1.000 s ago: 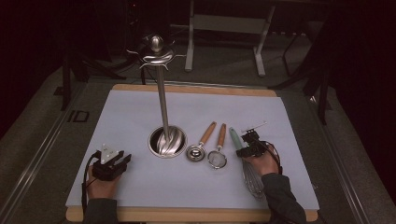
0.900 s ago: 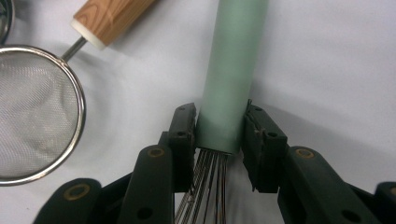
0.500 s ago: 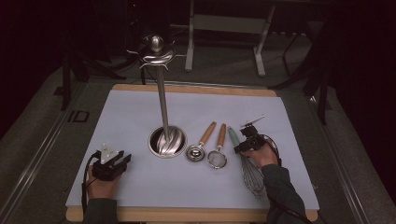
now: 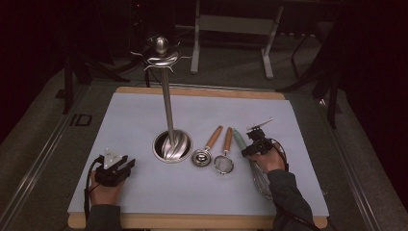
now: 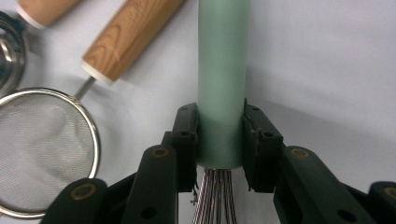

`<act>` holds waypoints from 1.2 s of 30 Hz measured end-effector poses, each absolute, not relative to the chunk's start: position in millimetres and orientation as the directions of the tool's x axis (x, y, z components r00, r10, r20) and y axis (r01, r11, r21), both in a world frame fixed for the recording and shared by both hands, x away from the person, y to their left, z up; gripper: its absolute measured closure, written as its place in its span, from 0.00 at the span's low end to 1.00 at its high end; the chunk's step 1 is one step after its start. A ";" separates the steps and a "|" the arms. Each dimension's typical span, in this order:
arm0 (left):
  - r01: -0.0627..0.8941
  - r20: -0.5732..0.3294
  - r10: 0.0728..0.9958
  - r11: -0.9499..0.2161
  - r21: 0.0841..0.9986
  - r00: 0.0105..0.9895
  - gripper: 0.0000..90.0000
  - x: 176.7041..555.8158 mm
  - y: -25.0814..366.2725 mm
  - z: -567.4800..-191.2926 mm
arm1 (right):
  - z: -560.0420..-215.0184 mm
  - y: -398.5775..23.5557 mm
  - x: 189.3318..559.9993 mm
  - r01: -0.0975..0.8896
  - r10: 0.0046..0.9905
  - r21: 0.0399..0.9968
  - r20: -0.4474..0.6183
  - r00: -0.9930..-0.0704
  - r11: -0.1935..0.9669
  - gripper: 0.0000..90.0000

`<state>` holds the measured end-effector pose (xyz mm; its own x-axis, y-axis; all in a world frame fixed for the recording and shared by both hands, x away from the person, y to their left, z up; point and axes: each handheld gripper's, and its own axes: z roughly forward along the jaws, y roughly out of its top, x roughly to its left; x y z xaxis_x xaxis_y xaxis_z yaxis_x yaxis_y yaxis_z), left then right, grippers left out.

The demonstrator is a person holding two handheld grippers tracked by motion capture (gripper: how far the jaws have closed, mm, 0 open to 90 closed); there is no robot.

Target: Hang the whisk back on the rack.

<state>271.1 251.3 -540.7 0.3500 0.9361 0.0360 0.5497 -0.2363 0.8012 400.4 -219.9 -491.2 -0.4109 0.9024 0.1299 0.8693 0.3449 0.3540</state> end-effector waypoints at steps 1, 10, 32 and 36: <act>0.550 0.037 0.936 -0.237 0.801 0.350 0.71 271.2 251.3 -540.7 | -489.3 -220.1 399.4 0.866 0.900 0.362 0.132 -0.415 0.346 0.77; 0.550 0.034 0.936 -0.234 0.801 0.350 0.71 271.3 251.5 -540.7 | -472.5 -216.2 391.5 0.830 0.883 0.432 0.142 -0.448 0.352 0.77; 0.549 0.034 0.936 -0.234 0.802 0.349 0.71 271.2 251.5 -540.7 | -434.2 -208.4 360.3 0.694 0.830 0.633 0.141 -0.540 0.344 0.77; 0.548 0.037 0.936 -0.237 0.803 0.350 0.71 271.0 251.6 -540.6 | -426.8 -202.5 355.1 0.661 0.817 0.658 0.118 -0.564 0.361 0.77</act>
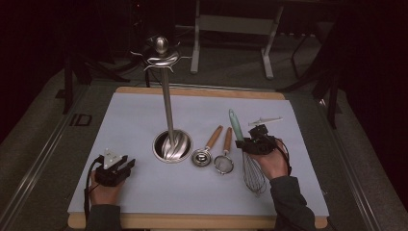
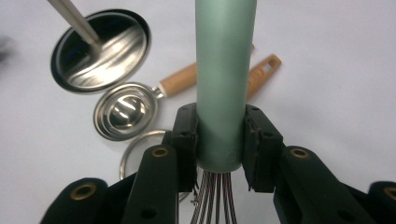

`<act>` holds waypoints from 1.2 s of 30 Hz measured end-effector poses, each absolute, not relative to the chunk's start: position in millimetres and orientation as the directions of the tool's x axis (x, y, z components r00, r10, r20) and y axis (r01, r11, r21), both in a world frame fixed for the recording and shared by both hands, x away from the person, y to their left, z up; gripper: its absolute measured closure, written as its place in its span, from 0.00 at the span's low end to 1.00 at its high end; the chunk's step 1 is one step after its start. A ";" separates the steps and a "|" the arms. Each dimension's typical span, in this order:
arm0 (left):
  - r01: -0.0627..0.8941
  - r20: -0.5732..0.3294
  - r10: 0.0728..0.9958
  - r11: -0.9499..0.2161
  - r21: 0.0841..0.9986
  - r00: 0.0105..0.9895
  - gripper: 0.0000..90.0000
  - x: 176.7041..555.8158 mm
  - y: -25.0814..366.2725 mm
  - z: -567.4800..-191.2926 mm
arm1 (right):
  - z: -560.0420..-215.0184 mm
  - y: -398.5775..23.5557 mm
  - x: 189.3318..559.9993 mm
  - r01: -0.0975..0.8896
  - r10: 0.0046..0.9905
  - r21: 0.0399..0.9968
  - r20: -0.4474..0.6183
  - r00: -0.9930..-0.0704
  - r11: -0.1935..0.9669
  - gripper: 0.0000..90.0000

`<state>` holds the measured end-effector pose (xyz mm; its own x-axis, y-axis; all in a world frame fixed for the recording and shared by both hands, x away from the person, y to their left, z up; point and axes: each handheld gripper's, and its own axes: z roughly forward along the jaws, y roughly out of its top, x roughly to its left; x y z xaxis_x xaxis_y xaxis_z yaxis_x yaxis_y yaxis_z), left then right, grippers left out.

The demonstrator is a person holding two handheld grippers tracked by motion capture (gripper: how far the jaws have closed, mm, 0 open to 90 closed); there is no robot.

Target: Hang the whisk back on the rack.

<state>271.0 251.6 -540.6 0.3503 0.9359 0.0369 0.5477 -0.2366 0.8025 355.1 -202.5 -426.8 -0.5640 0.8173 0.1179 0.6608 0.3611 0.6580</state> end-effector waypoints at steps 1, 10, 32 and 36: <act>0.547 0.037 0.936 -0.237 0.803 0.350 0.71 271.0 251.5 -540.6 | -425.4 -201.0 354.3 0.653 0.813 0.663 0.113 -0.571 0.366 0.77; 0.547 0.033 0.937 -0.232 0.804 0.349 0.71 270.8 251.8 -540.6 | -411.5 -190.2 348.0 0.582 0.789 0.719 0.075 -0.610 0.381 0.77; 0.545 0.030 0.937 -0.228 0.807 0.348 0.71 270.6 252.2 -540.4 | -382.1 -165.0 345.9 0.445 0.737 0.799 0.004 -0.676 0.404 0.77; 0.546 0.028 0.937 -0.227 0.807 0.348 0.71 270.6 252.3 -540.3 | -377.6 -161.0 345.5 0.431 0.730 0.809 0.003 -0.684 0.400 0.77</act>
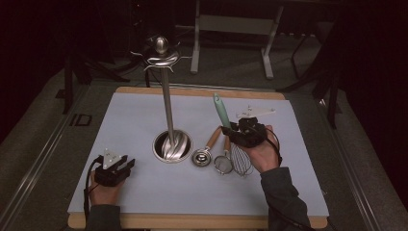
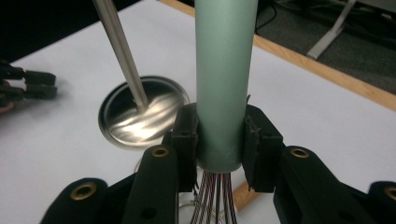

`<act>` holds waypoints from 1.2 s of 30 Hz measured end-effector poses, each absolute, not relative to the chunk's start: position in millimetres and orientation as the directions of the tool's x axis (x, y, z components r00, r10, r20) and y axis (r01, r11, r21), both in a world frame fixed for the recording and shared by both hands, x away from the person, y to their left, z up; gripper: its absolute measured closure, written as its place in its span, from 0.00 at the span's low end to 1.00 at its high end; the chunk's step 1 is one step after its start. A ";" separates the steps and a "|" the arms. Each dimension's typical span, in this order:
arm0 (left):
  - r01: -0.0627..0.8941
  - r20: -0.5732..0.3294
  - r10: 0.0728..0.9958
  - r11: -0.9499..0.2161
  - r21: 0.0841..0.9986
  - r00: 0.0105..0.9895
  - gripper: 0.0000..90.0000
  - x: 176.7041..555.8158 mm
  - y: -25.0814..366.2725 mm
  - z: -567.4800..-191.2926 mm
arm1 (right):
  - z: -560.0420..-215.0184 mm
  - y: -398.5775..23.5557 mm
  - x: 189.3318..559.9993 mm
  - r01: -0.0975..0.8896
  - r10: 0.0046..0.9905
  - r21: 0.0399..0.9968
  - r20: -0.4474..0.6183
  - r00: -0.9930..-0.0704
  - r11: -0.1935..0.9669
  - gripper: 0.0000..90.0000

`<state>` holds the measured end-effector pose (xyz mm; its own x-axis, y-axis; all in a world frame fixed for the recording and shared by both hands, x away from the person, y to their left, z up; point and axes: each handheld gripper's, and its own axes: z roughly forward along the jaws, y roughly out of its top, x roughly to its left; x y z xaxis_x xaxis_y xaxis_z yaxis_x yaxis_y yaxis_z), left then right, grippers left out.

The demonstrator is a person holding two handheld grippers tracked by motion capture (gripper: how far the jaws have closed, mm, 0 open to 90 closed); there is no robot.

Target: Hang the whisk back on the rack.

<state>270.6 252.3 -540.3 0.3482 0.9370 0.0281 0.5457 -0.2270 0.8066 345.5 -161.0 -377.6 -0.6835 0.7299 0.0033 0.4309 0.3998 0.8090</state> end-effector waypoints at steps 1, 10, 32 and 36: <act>0.545 0.027 0.937 -0.225 0.808 0.347 0.71 270.6 252.4 -540.4 | -374.5 -158.2 345.5 0.416 0.720 0.817 0.000 -0.694 0.401 0.77; 0.544 0.023 0.937 -0.223 0.809 0.350 0.71 270.6 253.0 -540.4 | -367.0 -148.8 345.2 0.370 0.699 0.841 -0.013 -0.715 0.394 0.77; 0.545 0.019 0.937 -0.219 0.809 0.348 0.71 270.7 253.3 -540.4 | -346.2 -130.9 341.2 0.267 0.657 0.889 -0.049 -0.752 0.373 0.77; 0.546 0.018 0.937 -0.218 0.809 0.348 0.71 270.6 253.4 -540.3 | -340.0 -126.5 339.5 0.235 0.649 0.899 -0.069 -0.757 0.369 0.77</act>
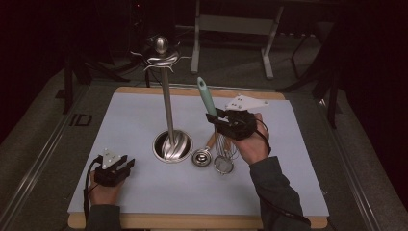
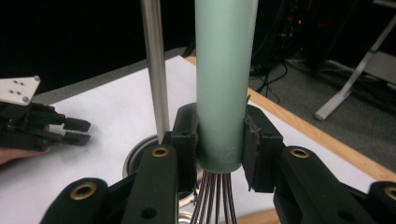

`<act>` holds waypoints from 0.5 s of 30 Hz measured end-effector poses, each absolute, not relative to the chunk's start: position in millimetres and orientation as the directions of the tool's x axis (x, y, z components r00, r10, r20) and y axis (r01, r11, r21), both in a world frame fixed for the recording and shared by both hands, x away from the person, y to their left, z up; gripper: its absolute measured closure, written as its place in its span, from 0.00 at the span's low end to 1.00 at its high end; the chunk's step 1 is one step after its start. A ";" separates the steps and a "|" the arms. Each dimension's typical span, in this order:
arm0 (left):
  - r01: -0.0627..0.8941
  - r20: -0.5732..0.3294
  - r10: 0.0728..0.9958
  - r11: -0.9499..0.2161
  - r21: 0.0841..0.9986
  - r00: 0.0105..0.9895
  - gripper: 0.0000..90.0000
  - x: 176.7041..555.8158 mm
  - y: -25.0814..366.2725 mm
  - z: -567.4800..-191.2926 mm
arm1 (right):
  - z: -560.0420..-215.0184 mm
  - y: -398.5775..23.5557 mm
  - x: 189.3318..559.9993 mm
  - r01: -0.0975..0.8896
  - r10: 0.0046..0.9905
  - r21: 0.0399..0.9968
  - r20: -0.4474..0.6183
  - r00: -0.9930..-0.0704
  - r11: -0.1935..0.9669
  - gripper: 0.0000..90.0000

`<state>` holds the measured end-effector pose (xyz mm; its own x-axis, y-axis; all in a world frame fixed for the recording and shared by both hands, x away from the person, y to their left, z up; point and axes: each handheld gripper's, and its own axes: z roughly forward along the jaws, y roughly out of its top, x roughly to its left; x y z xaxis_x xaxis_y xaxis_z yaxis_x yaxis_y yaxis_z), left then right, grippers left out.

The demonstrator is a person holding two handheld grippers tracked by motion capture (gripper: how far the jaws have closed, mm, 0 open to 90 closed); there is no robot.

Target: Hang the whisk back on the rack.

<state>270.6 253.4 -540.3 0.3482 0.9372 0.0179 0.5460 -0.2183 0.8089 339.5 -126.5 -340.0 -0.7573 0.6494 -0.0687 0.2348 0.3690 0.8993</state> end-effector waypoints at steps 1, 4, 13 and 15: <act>0.546 0.018 0.937 -0.218 0.809 0.348 0.71 270.6 253.4 -540.3 | -338.6 -125.3 339.0 0.228 0.647 0.901 -0.073 -0.759 0.370 0.77; 0.545 0.017 0.937 -0.218 0.809 0.348 0.71 270.5 253.5 -540.3 | -334.3 -122.0 338.6 0.206 0.641 0.906 -0.088 -0.762 0.370 0.77; 0.546 0.015 0.938 -0.215 0.810 0.348 0.71 270.5 253.5 -540.3 | -323.1 -114.8 333.5 0.145 0.619 0.920 -0.123 -0.776 0.365 0.77; 0.546 0.015 0.938 -0.215 0.809 0.348 0.71 270.5 253.5 -540.3 | -320.6 -113.4 331.5 0.123 0.608 0.923 -0.135 -0.783 0.363 0.77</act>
<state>270.5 253.5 -540.3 0.3476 0.9375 0.0148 0.5462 -0.2153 0.8095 331.5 -113.4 -320.6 -0.7827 0.6076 -0.1348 0.1231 0.3635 0.9234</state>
